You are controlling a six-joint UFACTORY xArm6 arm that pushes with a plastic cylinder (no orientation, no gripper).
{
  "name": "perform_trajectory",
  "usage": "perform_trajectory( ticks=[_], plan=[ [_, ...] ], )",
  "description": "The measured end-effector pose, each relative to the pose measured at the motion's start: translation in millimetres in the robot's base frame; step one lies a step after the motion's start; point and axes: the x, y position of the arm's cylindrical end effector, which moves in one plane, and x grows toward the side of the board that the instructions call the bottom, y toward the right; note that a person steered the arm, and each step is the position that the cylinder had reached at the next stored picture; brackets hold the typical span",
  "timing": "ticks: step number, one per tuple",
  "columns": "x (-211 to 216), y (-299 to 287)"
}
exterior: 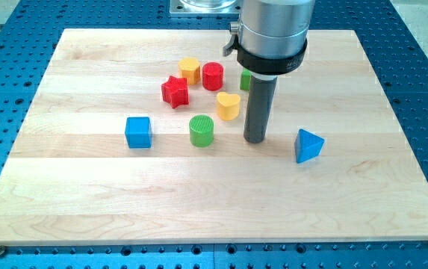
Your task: Place your arm below the cube
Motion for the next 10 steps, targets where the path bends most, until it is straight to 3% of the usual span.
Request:
perform_trajectory(
  ticks=[2, 7, 9, 10],
  plan=[
    [41, -46],
    [47, -61],
    [69, -163],
    [56, -202]
  ],
)
